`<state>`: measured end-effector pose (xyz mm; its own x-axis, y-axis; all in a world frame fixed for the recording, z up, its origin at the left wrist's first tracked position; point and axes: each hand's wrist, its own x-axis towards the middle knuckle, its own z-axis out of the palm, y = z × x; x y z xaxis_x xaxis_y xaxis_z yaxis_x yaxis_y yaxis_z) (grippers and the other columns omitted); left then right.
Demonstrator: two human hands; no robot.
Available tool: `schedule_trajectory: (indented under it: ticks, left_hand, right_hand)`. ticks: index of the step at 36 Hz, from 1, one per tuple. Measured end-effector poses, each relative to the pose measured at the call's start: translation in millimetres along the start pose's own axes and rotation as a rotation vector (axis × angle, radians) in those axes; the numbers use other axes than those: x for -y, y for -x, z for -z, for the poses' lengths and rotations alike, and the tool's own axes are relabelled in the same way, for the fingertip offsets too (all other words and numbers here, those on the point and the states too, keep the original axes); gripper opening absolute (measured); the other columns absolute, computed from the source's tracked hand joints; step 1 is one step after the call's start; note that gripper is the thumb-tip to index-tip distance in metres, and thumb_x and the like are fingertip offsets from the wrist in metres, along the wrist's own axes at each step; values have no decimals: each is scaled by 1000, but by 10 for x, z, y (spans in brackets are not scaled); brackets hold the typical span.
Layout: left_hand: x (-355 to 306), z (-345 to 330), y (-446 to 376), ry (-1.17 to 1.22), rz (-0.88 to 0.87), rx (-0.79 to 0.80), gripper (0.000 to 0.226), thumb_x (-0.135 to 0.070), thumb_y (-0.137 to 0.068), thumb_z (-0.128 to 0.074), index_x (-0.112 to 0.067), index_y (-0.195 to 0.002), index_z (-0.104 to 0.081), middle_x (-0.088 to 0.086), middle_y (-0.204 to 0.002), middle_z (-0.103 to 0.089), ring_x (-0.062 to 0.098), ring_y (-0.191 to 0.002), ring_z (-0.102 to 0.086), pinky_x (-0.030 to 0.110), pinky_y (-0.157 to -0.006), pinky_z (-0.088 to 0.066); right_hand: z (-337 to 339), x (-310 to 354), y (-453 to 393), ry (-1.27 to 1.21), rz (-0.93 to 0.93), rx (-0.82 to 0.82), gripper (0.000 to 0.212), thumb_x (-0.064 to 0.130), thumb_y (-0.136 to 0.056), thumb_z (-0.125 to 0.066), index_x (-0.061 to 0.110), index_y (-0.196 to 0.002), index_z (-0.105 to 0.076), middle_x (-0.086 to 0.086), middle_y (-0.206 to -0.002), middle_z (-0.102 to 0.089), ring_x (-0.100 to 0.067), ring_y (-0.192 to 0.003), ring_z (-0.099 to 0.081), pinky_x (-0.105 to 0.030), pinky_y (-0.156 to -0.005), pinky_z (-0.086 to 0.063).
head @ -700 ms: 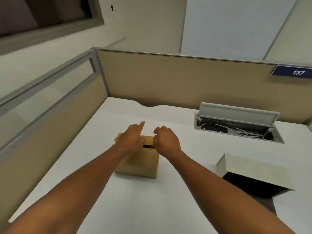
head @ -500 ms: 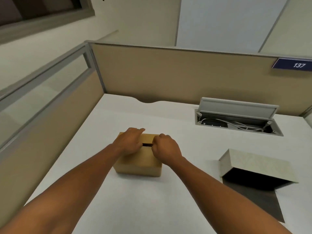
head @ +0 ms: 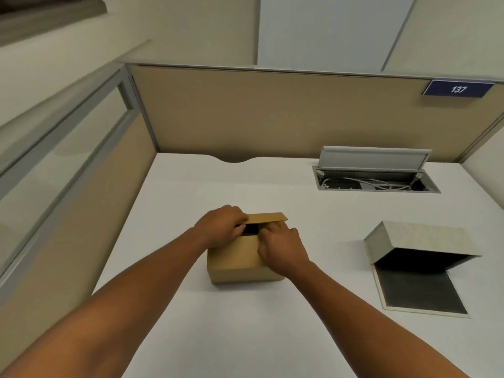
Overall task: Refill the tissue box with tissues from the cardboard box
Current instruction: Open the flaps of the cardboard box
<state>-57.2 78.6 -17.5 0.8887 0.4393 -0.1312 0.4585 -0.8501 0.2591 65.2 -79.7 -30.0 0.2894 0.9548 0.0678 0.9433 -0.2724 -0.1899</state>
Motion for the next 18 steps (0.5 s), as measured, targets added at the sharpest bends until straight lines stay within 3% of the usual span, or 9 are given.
schedule_trajectory:
  ticks: [4,7,10,14,18]
  left_hand:
    - [40,45,0,18,-31,-101,29,-33,-98,-44,-21,-108,-68,-2,-106,-67,18,-95,-56,38,-77,-53]
    - [39,68,-37,-41,-29,-295,27,-27,-97,-52,-16,-114,-69,2,-113,-65,21,-101,-56,33,-80,-51]
    - [3,129,-63,-69,57,-441,14,-23,-94,-59,-15,-105,-64,5,-102,-62,17,-83,-55,24,-66,-44]
    - [-22,156,-88,-29,152,-417,4,-21,-96,-56,-18,-96,-53,4,-91,-62,15,-67,-52,25,-56,-41]
    - [-76,99,-122,28,234,-403,27,-30,-92,-65,-19,-113,-52,4,-111,-61,18,-87,-58,29,-70,-54]
  right_hand:
    - [-47,40,50,30,-20,15,26,30,-92,-44,18,-104,-64,-5,-109,-66,-29,-101,-55,-37,-72,-27]
    - [-31,59,54,42,-22,-7,29,34,-92,-46,19,-108,-64,-5,-109,-65,-29,-102,-52,-37,-72,-27]
    - [29,57,41,18,-27,-34,31,36,-94,-47,21,-115,-65,-5,-112,-66,-29,-105,-52,-39,-77,-33]
    - [119,54,78,3,-21,-26,35,38,-97,-46,23,-123,-63,-4,-117,-65,-28,-108,-51,-42,-85,-39]
    - [202,30,164,-37,-2,-34,32,38,-99,-44,22,-112,-69,-2,-109,-65,-24,-102,-51,-40,-84,-38]
